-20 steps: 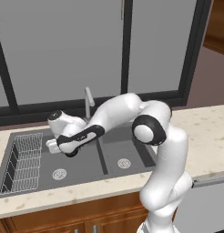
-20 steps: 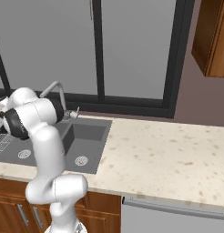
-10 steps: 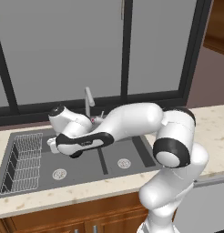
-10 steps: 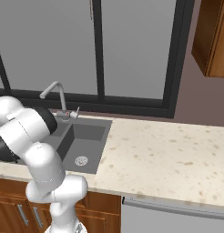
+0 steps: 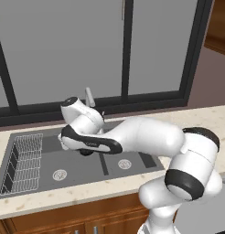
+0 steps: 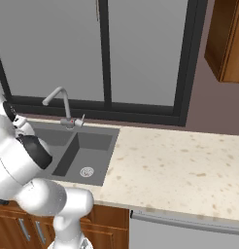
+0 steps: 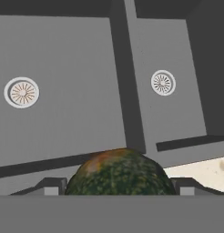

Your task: Turn on the sink faucet. Then move the squash from the counter to the sink. Turn off the sink. Move the vegetable from the sink to the pot next to the stove. Finally move the pot to the front right burner.

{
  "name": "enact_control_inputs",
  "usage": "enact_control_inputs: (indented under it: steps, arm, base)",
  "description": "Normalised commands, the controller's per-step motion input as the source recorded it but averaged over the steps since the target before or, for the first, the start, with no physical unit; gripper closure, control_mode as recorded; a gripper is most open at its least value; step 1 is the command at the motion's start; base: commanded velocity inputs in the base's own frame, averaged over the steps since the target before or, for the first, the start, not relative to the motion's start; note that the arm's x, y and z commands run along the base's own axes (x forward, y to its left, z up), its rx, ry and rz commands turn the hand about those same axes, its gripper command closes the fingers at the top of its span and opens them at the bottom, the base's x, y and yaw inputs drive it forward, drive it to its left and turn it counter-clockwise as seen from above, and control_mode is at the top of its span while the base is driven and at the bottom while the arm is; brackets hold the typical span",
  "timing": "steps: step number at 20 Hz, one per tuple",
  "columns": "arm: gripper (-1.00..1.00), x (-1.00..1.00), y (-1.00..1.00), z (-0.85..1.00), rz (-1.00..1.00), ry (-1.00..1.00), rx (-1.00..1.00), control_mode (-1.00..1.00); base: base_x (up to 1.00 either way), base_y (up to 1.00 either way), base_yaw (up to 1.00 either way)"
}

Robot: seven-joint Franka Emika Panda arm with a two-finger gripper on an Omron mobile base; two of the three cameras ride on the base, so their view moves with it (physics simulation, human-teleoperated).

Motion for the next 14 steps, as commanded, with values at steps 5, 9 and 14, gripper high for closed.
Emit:
enact_control_inputs:
  steps: [5, 9, 14]
  arm:
    - [1.00, -0.16, -0.56, 0.20, 0.00, 0.01, 0.00, -1.00]
    - [1.00, -0.07, -0.56, 0.09, 0.00, 0.00, 0.01, -1.00]
    - [1.00, 0.00, -0.15, 0.00, 0.00, 0.00, 0.03, -1.00]
  base:
    - [0.00, 0.00, 0.00]
    - [0.00, 0.00, 0.00]
    - [0.00, 0.00, 0.00]
